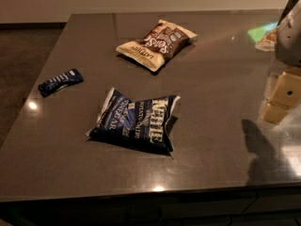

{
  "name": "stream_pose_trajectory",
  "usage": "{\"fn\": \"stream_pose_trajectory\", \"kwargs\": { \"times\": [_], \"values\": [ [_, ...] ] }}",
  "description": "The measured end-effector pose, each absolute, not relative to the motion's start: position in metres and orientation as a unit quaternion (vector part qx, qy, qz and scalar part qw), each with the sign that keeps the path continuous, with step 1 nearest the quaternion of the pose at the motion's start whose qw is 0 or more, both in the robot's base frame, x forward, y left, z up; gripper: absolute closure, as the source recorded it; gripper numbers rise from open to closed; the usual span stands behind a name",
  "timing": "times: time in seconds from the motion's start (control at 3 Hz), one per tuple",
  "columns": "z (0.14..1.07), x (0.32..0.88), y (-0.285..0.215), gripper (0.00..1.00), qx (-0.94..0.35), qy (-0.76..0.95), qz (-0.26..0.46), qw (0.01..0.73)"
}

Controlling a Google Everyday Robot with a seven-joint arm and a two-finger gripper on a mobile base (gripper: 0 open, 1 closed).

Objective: Pick blue chip bag

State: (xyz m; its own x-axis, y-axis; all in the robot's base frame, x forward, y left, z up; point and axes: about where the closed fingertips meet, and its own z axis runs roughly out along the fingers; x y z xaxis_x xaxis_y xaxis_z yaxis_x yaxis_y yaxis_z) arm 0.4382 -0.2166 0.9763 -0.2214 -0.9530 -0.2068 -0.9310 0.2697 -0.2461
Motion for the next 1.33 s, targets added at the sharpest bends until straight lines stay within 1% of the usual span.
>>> {"fn": "stream_pose_trajectory", "kwargs": {
  "times": [0.33, 0.67, 1.33],
  "values": [
    [0.976, 0.438, -0.217, 0.0, -0.603, 0.781, -0.035, 0.159],
    [0.974, 0.446, -0.2, 0.0, -0.609, 0.774, -0.014, 0.171],
    [0.94, 0.471, -0.117, 0.0, -0.643, 0.737, 0.071, 0.194]
  ]
}}
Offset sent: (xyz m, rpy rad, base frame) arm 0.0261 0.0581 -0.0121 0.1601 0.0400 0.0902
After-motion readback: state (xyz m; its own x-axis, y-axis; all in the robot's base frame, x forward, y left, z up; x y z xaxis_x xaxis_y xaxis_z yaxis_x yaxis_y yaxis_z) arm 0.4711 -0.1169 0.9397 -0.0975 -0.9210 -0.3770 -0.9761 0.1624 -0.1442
